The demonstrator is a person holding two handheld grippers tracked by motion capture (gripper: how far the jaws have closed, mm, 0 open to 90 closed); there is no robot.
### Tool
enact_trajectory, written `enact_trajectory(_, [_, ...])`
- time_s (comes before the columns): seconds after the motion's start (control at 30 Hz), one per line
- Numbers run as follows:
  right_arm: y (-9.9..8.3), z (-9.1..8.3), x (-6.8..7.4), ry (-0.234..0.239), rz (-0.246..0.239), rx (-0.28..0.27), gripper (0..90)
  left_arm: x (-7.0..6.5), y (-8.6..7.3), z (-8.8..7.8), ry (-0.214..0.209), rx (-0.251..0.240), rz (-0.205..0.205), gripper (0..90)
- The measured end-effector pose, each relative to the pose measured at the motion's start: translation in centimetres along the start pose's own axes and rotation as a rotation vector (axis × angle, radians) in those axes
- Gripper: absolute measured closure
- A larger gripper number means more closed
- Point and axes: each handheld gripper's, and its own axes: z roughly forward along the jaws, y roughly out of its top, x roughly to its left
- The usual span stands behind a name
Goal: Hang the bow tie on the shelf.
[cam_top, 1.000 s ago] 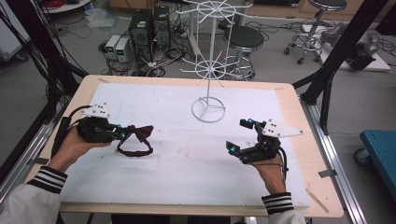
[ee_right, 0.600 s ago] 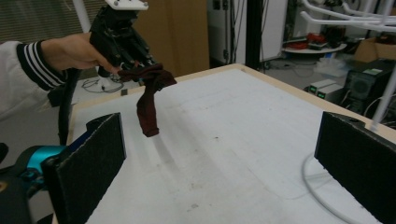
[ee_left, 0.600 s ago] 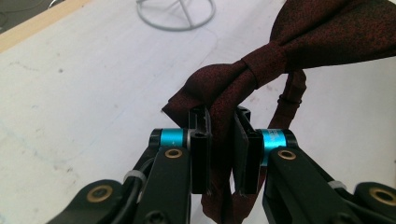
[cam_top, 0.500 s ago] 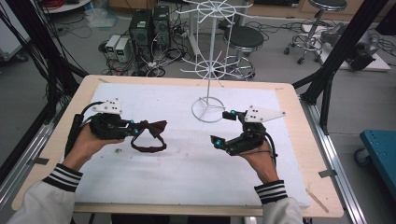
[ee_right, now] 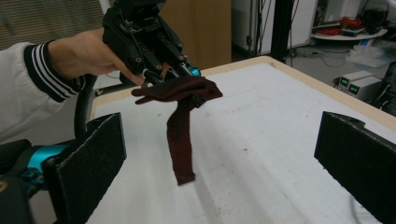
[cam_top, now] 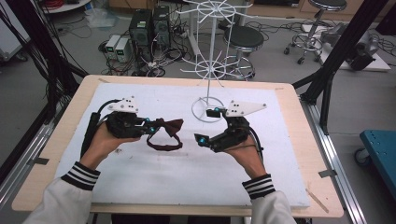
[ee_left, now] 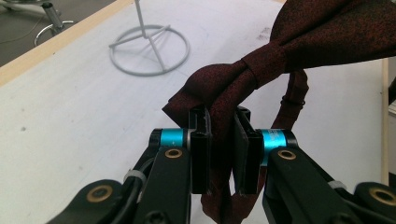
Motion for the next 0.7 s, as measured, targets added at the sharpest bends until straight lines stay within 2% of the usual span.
enact_trajectory(0.17, [0.8,1.6,0.4,0.042,0.005,0.025,6.8,-0.8,0.8,1.1,-0.008,-0.004,0.017,79.1])
enact_trajectory(0.27, [0.9,2.0,0.5,0.048,0.017,0.033,7.8,-1.0,1.0,1.5,-0.010,-0.001,0.026,79.1])
enact_trajectory(0.3, [0.9,2.2,0.5,0.052,0.016,0.045,16.5,-1.1,1.1,1.5,-0.010,-0.001,0.031,79.1])
enact_trajectory(0.4, [0.9,2.4,0.4,0.046,0.028,0.059,16.8,-1.3,1.3,1.6,-0.001,0.006,0.045,79.1])
enact_trajectory(0.43, [0.9,2.4,0.3,0.056,0.039,0.068,21.2,-1.3,1.3,1.6,0.003,0.003,0.048,79.1])
enact_trajectory(0.5, [0.9,2.4,0.3,0.068,0.048,0.072,23.4,-1.3,1.3,1.6,0.012,-0.001,0.052,79.1])
enact_trajectory(0.67, [0.9,2.4,0.3,0.098,0.055,0.086,37.8,-1.3,1.3,1.4,0.027,-0.006,0.054,79.2])
enact_trajectory(0.7, [0.9,2.4,0.3,0.111,0.058,0.089,44.9,-1.3,1.3,1.4,0.028,-0.011,0.049,79.2])
